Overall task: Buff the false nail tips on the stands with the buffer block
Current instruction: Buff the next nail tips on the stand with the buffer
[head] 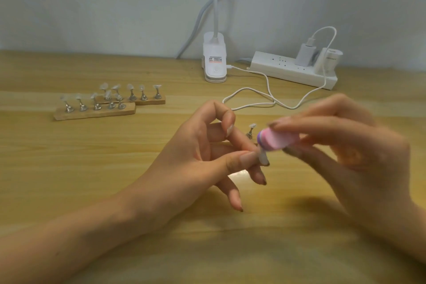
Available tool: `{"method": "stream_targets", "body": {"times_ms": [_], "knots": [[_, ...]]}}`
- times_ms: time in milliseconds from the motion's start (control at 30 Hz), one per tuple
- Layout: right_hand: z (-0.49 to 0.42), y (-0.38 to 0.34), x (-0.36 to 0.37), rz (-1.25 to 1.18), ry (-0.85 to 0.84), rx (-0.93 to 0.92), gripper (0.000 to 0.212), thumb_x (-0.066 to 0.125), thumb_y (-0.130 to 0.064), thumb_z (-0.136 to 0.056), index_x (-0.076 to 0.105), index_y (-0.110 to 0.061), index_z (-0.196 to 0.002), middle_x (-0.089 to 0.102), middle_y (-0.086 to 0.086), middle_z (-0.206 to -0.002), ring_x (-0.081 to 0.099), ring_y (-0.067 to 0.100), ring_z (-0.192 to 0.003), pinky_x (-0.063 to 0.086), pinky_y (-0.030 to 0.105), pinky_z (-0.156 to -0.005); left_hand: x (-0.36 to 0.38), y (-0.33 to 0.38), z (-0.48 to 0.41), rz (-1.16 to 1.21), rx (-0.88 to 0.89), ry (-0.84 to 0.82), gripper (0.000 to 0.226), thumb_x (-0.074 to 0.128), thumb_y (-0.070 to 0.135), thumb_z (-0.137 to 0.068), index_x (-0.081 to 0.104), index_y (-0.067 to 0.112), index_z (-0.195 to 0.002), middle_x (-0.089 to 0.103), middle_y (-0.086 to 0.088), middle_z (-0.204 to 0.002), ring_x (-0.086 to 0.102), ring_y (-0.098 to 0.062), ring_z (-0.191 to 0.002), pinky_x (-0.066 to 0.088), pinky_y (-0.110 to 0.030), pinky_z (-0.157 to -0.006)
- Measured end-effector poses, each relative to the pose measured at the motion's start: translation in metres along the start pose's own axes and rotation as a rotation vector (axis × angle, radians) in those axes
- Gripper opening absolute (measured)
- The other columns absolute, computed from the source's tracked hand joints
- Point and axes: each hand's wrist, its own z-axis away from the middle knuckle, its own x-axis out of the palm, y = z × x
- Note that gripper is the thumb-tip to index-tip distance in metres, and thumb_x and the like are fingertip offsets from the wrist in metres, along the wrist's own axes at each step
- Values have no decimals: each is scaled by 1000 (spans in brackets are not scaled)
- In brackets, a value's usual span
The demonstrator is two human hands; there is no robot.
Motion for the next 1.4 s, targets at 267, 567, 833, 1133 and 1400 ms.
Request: {"method": "stream_targets", "body": {"times_ms": [267, 567, 833, 1133, 1400], "knots": [[1, 2, -1, -56, 28, 30, 23, 71, -19, -89, 69, -27, -110, 62, -4, -103, 67, 20, -92, 56, 27, -73, -1, 0, -1, 7, 10, -19, 35, 67, 7, -83, 33, 13, -91, 69, -5, -79, 71, -20, -69, 51, -23, -43], [-1, -1, 1, 60, -41, -58, 24, 69, -18, -88, 65, -25, -111, 59, -7, -99, 67, 11, -92, 53, 20, -80, -2, -4, -1, 43, -19, 23, 37, 68, 10, -81, 33, 12, -93, 68, -5, -78, 69, -17, -64, 51, -23, -42], [0, 1, 0, 51, -22, -19, 23, 68, -19, -89, 65, -24, -111, 60, -3, -96, 65, 13, -89, 53, 19, -77, -1, -6, -1, 45, -34, 56, 38, 69, 10, -80, 33, 12, -93, 69, -8, -78, 70, -19, -64, 50, -22, -41], [0, 2, 0, 51, -37, -14, 24, 69, -19, -88, 65, -25, -111, 58, -5, -94, 65, 9, -89, 51, 15, -78, -1, -6, -1, 19, -50, 75, 38, 69, 7, -81, 34, 12, -93, 70, -6, -78, 70, -18, -62, 51, -23, -42], [0, 2, 2, 71, -63, -42, 23, 68, -21, -89, 65, -25, -112, 57, -7, -95, 66, 7, -90, 50, 14, -80, -2, -6, -1, 0, -58, 92, 38, 69, 6, -81, 34, 11, -93, 70, -6, -77, 69, -18, -61, 51, -23, -42]]}}
